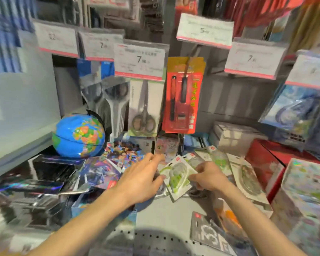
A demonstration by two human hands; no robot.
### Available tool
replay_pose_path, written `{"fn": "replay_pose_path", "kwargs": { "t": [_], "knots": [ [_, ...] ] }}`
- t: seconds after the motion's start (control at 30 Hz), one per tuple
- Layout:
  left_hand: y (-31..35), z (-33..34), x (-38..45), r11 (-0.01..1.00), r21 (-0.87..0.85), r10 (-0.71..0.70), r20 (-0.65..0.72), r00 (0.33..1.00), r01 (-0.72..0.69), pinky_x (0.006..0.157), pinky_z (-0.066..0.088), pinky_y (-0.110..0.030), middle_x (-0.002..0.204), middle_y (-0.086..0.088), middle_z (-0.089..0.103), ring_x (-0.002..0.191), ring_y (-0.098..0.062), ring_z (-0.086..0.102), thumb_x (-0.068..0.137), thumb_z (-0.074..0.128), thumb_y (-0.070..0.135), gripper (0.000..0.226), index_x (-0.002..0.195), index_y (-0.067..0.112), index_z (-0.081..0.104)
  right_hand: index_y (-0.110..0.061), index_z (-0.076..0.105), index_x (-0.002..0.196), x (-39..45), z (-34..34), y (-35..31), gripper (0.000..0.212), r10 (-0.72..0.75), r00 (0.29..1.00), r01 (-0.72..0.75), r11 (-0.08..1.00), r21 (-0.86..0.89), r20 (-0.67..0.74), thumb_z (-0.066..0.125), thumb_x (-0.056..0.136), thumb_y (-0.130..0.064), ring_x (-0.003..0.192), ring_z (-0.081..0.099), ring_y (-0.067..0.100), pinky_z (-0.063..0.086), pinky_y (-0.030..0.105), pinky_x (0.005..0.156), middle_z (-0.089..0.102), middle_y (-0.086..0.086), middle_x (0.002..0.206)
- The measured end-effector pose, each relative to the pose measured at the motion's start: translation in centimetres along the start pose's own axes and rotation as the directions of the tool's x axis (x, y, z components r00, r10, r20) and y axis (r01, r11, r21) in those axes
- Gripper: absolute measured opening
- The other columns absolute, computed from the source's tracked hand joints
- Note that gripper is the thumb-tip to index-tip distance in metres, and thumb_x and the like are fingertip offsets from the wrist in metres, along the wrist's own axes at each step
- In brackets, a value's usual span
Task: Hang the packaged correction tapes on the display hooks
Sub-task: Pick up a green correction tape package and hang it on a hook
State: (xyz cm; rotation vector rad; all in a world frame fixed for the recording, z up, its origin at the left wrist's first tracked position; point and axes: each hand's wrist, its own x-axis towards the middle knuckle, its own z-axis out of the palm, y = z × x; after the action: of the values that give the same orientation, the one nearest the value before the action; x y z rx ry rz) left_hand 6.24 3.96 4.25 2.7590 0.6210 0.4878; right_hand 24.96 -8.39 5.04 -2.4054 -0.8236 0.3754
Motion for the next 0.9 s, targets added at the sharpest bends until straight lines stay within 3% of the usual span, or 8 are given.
{"fn": "replay_pose_path", "kwargs": {
  "t": [0.07,0.13,0.2,0.3,0.47,0.63,0.8,0.9],
  "knots": [
    [0.1,-0.1,0.2,0.999,-0.036,-0.018,0.009,1.000,0.019,0.098,0.048,-0.045,0.135,0.006,0.044,0.110,-0.023,0.061,0.100,0.051,0.043,0.053,0.149,0.034,0.033,0.002,0.067,0.078,-0.4,-0.3,0.1,0.003,0.027,0.999,-0.035,0.973,0.229,0.039,0.069,0.077,0.000,0.063,0.066,0.023,0.060,0.052,0.076,0.070,0.016,0.070],
    [0.2,-0.2,0.4,0.996,-0.071,-0.046,0.006,0.999,0.046,0.099,0.049,-0.044,0.133,0.007,0.046,0.111,-0.021,0.061,0.099,0.051,0.044,0.051,0.147,0.035,0.036,-0.002,0.060,0.090,-0.9,-1.1,0.3,0.014,0.051,0.996,-0.073,0.932,0.354,0.071,0.063,0.082,0.009,0.076,0.070,0.029,0.060,0.051,0.079,0.068,0.017,0.084],
    [0.4,-0.3,0.4,0.993,-0.101,-0.063,0.006,0.998,0.063,0.099,0.050,-0.043,0.129,0.006,0.050,0.108,-0.018,0.062,0.098,0.052,0.045,0.049,0.145,0.036,0.039,-0.005,0.057,0.101,-1.2,-1.9,1.0,0.025,0.035,0.996,-0.065,0.916,0.395,0.083,0.063,0.083,0.009,0.083,0.073,0.032,0.061,0.050,0.075,0.070,0.018,0.093],
    [0.7,-0.6,0.8,0.987,-0.138,-0.076,0.023,0.997,0.078,0.100,0.049,-0.039,0.129,0.007,0.052,0.104,-0.011,0.061,0.098,0.053,0.045,0.048,0.143,0.033,0.042,-0.006,0.057,0.107,-1.9,-3.9,2.0,0.027,-0.014,0.997,-0.022,0.898,0.440,0.079,0.063,0.085,0.010,0.069,0.072,0.024,0.062,0.040,0.065,0.071,0.017,0.087],
    [2.3,-1.7,2.1,0.970,-0.223,-0.098,-0.009,0.995,0.094,0.102,0.042,-0.030,0.147,0.001,0.048,0.126,-0.016,0.054,0.098,0.055,0.043,0.064,0.153,0.022,0.031,-0.004,0.059,0.109,-2.7,-6.7,2.9,0.026,-0.125,0.990,0.070,0.848,0.525,0.069,0.063,0.088,0.010,0.071,0.071,0.025,0.059,0.043,0.072,0.074,0.015,0.085],
    [3.0,-2.8,3.1,0.834,-0.547,-0.125,-0.064,0.990,0.070,0.082,0.055,-0.033,0.104,0.007,0.072,0.088,-0.009,0.067,0.097,0.063,0.027,0.037,0.133,0.021,0.057,0.000,0.056,0.113,-3.5,-7.1,3.2,0.026,-0.198,0.974,0.085,0.770,0.632,0.112,0.059,0.090,0.010,0.070,0.068,0.020,0.055,0.035,0.068,0.074,0.012,0.082],
    [4.0,-4.4,2.6,0.729,-0.684,-0.107,-0.111,0.988,0.002,0.064,0.056,-0.021,0.092,-0.005,0.076,0.070,-0.014,0.072,0.098,0.064,0.017,0.019,0.114,0.024,0.070,-0.023,0.061,0.115,-4.2,-6.8,3.0,0.023,-0.292,0.952,0.304,0.849,0.431,-0.097,0.059,0.096,-0.009,0.086,0.067,0.016,0.051,0.030,0.077,0.073,-0.004,0.098],
    [4.4,-5.4,2.4,0.730,-0.683,-0.123,-0.163,0.979,-0.022,0.074,0.063,-0.038,0.093,-0.007,0.076,0.085,-0.028,0.074,0.097,0.064,0.017,0.017,0.111,0.023,0.071,-0.041,0.048,0.125,-4.7,-6.4,1.9,0.034,-0.456,0.873,0.488,0.831,0.266,-0.176,0.061,0.095,-0.031,0.111,0.056,-0.005,0.044,0.014,0.093,0.058,-0.023,0.121]
  ]
}}
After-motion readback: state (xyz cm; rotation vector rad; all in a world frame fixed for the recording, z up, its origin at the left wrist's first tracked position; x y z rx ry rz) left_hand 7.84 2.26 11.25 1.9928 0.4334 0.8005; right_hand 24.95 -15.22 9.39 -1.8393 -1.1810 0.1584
